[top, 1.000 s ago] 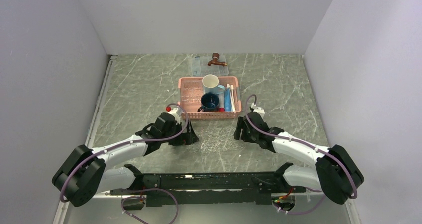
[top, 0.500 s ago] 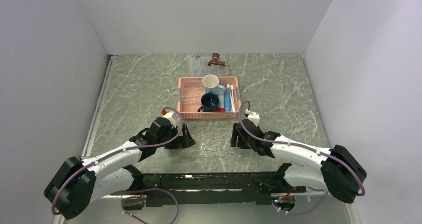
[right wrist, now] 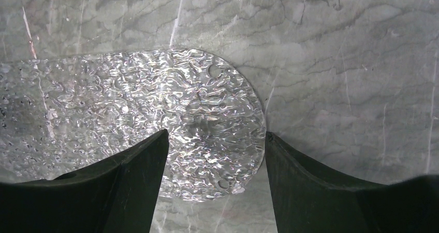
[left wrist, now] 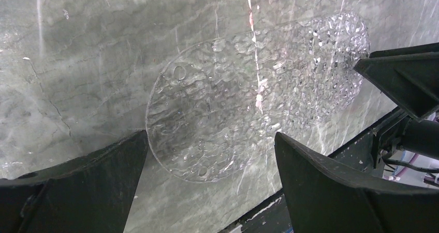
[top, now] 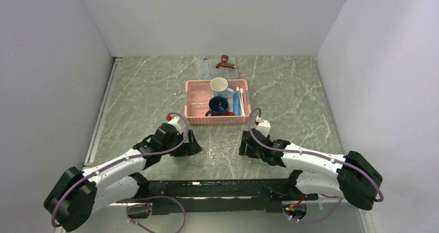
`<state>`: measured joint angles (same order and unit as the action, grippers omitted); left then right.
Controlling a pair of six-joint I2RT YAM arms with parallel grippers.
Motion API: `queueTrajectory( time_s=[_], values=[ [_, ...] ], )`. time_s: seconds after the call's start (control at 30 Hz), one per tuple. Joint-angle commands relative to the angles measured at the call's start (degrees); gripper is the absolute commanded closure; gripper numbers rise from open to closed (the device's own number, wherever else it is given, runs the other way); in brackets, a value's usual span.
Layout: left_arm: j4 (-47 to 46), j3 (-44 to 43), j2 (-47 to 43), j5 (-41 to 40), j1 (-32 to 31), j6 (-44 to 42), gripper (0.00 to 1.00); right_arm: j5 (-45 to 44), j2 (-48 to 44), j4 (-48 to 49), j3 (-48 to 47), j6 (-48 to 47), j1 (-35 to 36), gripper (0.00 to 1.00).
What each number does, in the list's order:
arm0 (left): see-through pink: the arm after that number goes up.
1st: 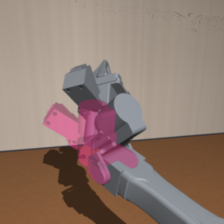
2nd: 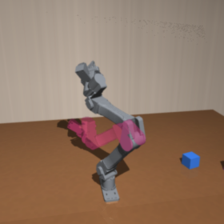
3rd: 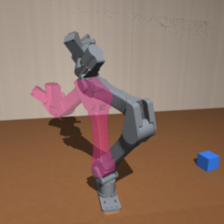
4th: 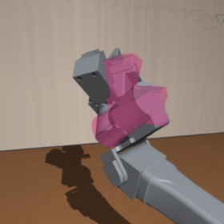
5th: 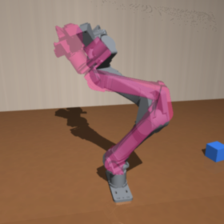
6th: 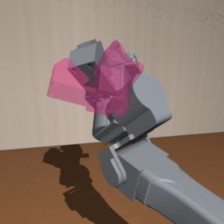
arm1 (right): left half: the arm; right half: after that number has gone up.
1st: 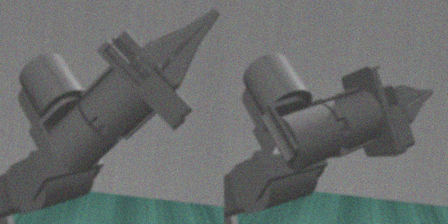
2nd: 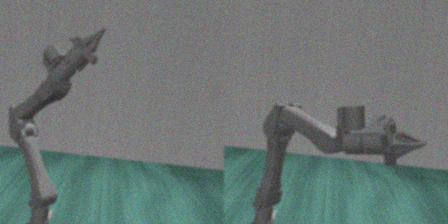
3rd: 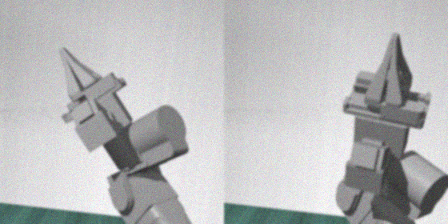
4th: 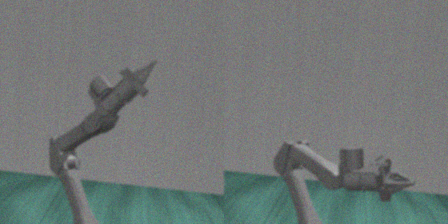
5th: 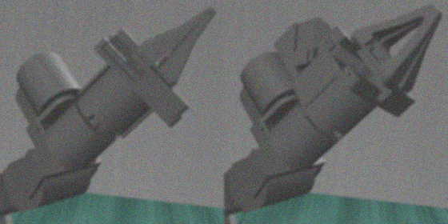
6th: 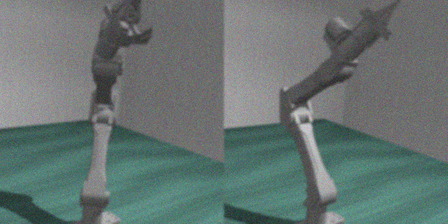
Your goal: Prepare toiletry sets of a toothbrush and toothpaste on the tray
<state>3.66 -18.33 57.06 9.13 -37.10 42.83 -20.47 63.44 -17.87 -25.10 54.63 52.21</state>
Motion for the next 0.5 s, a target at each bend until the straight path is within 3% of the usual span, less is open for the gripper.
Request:
queueTrajectory(
  time_s=[0.0, 0.23, 0.47],
  values=[
    [3.4, -0.6, 0.3, 1.5, -0.5, 0.7, 0.01, 2.1, -0.6, -6.1, -1.2, 3.4, 0.9, 0.29],
    [8.3, -3.8, -1.4, -2.0, -0.4, -0.8, 0.01, -5.9, -1.9, -15.7, -8.2, 1.4, 0.9, 0.27],
    [16.8, -10.8, -5.6, -6.1, -0.5, -3.5, 0.01, -9.4, 0.2, -19.0, -17.9, -4.1, 0.7, 0.26]
  ],
)
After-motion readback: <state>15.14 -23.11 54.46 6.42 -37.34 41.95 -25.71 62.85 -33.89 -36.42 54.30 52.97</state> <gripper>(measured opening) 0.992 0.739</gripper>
